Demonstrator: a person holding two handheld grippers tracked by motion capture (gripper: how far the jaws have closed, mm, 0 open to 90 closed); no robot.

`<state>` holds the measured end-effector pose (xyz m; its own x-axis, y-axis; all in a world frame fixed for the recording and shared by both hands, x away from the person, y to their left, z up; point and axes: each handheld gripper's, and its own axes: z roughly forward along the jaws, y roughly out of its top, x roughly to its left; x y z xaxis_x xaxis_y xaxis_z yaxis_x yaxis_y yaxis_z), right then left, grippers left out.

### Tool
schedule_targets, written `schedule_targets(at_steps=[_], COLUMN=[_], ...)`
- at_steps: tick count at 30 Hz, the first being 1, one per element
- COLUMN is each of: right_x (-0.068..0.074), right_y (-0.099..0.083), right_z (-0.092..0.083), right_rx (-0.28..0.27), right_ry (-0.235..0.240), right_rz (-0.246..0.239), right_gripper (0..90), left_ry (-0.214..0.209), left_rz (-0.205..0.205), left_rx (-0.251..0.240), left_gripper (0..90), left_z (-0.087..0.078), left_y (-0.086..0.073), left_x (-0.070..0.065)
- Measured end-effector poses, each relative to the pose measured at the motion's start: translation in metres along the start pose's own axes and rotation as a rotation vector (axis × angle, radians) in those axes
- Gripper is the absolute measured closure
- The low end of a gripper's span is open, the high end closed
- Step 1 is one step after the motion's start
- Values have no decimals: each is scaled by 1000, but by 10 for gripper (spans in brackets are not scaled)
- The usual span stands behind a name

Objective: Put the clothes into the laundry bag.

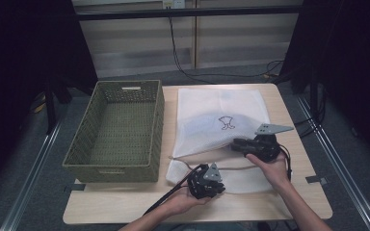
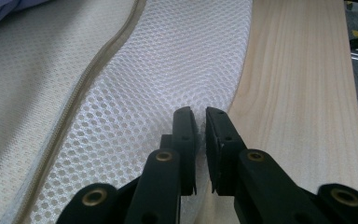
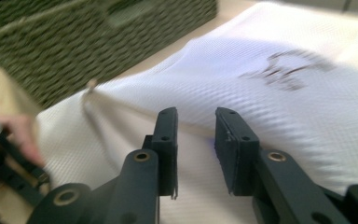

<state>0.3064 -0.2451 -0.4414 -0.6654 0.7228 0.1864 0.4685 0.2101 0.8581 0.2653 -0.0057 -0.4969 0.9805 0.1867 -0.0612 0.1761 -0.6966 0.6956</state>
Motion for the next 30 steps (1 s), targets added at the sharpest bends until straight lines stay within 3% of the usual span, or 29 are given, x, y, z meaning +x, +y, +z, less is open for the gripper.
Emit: schedule_targets(at_steps=[4,6,11,18,22,25,30], right_x=[-16,-26,-40,-49,-48,-48,-46], right_y=[5,4,-5,-20,-23,-25,-30], right_z=[-5,-3,11,21,26,31,37], right_rx=[-9,-14,46,129,146,168,201], right_ry=[-64,-76,-122,-143,-119,-111,-97], right_rz=[-11,18,14,-2,-6,-22,-39], right_gripper=[783,783,780,764,725,722,714], left_ry=[1,1,-1,-1,-4,-14,-23], left_rz=[1,-2,-1,2,8,-4,-5], left_rx=[-3,-1,-3,-9,9,-23,-17], left_gripper=[830,830,829,828,827,826,826], left_z=[0,0,0,1,-1,2,1], left_y=[0,0,0,0,0,-1,-1], left_x=[0,0,0,0,1,1,3])
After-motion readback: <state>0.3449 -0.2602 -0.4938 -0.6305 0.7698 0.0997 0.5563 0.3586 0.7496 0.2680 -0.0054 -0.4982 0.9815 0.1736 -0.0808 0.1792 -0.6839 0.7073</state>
